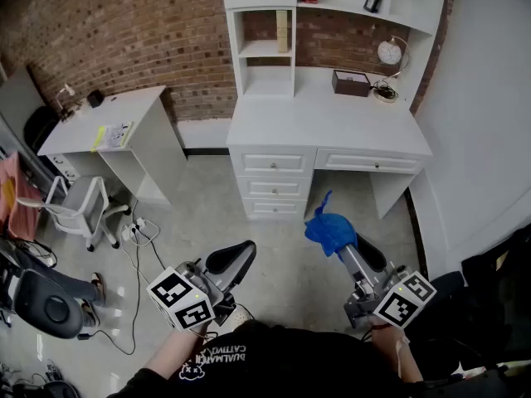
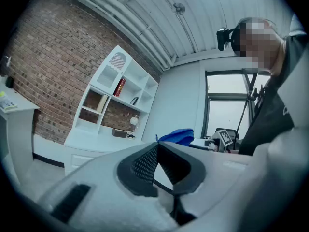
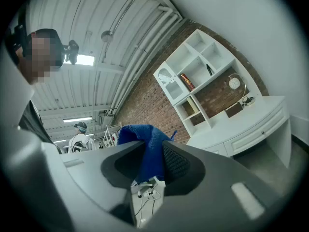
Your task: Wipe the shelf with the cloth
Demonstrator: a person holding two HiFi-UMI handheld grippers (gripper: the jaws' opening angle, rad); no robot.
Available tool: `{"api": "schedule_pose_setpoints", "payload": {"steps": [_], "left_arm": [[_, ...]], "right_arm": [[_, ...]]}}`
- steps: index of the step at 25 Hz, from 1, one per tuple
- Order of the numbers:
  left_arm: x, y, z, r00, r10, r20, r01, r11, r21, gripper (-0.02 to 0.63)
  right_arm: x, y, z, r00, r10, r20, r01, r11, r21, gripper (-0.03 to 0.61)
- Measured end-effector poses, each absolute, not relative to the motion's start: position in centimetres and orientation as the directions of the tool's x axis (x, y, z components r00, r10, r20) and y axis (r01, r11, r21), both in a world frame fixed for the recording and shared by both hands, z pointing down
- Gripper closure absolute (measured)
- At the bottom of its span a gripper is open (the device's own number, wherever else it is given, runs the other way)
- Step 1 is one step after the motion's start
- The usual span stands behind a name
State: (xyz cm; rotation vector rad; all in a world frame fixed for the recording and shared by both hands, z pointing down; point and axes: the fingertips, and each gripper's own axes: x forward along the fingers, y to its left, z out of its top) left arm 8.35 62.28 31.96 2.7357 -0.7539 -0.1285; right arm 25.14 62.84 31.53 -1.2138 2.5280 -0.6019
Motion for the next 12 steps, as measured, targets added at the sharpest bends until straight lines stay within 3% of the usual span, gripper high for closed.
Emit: {"api": "schedule_pose_setpoints", "payload": {"steps": [12], "left_arm": [[8.89,61.63,32.48,0.862,-0.507,0.004,-0.483,-0.817,0.315,0.615]], "right_arm": [[25.39,62.01,32.27,-0.615,-0.787,-0.048,-0.679,0.560,-0.475,0.462]]}}
